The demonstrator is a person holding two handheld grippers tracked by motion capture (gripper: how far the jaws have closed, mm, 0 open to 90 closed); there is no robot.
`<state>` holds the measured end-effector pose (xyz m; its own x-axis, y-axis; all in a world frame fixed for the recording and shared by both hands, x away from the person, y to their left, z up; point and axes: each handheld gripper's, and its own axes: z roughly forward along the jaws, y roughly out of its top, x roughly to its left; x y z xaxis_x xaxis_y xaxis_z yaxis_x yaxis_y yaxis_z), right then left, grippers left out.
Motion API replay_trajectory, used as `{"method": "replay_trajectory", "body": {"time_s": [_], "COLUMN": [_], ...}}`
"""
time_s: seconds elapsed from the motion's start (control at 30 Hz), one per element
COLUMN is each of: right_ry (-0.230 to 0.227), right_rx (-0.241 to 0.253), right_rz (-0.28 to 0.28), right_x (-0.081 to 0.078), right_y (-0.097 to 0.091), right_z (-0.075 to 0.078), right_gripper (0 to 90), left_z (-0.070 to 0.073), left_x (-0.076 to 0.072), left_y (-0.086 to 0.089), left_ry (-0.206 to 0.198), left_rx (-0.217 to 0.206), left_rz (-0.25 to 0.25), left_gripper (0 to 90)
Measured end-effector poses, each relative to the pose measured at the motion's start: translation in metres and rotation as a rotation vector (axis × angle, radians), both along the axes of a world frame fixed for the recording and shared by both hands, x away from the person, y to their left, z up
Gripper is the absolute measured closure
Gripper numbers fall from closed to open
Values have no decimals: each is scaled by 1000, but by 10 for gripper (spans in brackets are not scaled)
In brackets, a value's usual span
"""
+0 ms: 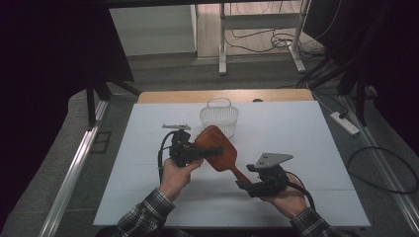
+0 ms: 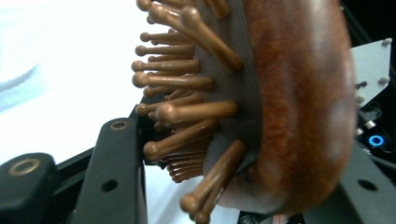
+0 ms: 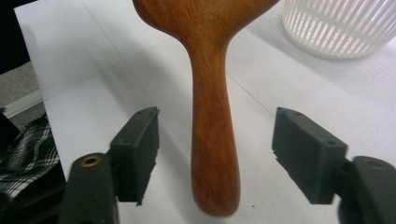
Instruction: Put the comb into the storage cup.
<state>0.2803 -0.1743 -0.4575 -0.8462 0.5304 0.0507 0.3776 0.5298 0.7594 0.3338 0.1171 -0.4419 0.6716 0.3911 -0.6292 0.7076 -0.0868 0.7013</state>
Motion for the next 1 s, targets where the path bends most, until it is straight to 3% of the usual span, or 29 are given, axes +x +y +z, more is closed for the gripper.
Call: {"method": "replay_trajectory", "body": {"time_s": [0.2, 0.47, 0.73, 1.0], "right_ry": [31, 24, 53, 64], "right_rx": [-3, -19, -18, -62], "right_rz": [-7, -25, -63, -106], "right_x": [2, 0, 3, 5], "right_y": [-6, -14, -23, -34], "right_z": [0, 0, 1, -1], "right_gripper": [229, 175, 106, 22], "left_z": [4, 9, 15, 18], "left_x": [-1, -2, 0, 2], "left_y": [2, 4, 10, 18], "left_ry": [-36, -79, -106, -113], "left_rx": [48, 108, 142, 142], "left_rz": [12, 33, 47, 71], "left_gripper": [515, 515, 515, 515]}}
